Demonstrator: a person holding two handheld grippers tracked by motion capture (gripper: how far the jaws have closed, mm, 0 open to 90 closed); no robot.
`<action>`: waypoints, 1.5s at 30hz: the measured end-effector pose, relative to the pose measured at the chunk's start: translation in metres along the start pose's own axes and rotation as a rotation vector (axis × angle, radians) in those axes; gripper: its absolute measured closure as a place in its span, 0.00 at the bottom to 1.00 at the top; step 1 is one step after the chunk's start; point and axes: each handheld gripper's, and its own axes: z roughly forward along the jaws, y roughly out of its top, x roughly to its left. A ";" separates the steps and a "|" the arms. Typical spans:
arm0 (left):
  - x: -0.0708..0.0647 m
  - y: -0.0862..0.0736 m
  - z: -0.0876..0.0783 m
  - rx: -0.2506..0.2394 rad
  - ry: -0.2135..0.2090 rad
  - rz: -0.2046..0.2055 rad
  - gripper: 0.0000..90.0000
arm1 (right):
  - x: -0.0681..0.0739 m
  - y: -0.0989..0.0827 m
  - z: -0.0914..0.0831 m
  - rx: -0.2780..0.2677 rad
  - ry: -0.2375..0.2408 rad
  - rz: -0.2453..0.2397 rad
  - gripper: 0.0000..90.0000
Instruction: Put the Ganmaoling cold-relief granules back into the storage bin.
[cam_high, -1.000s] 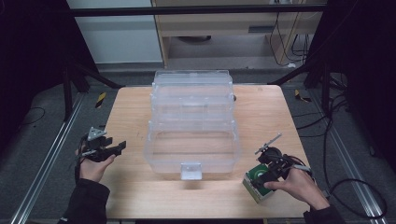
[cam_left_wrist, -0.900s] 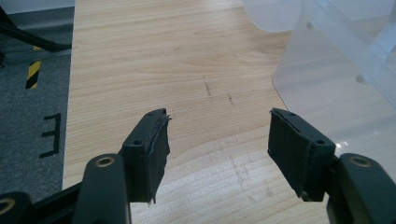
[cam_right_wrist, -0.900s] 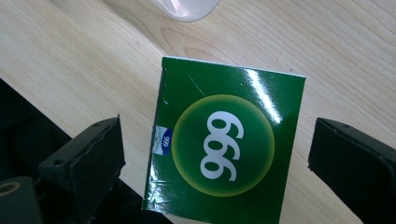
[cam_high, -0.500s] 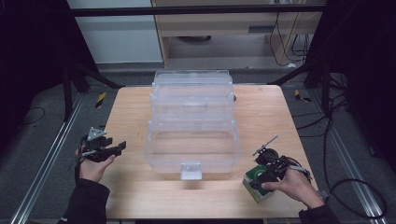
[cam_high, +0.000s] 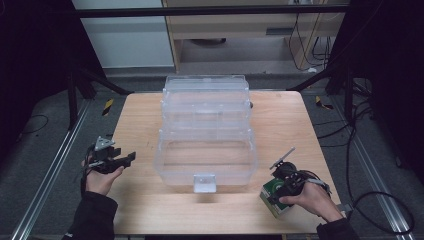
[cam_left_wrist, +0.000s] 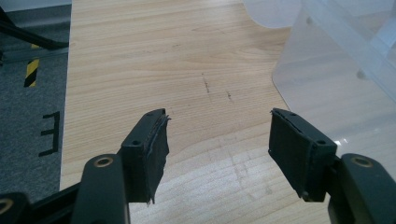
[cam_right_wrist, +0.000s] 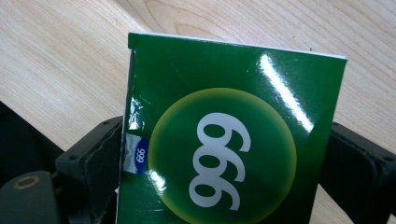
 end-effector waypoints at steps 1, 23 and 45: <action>0.000 0.000 0.000 0.001 0.000 0.000 0.41 | 0.000 0.000 0.000 0.000 -0.002 -0.003 0.11; -0.003 0.000 0.003 0.016 -0.005 0.013 0.41 | -0.003 -0.001 -0.018 -0.008 -0.040 0.025 0.19; -0.005 -0.001 0.006 0.036 -0.016 0.023 0.41 | -0.011 0.013 -0.079 -0.190 -0.095 -0.080 0.19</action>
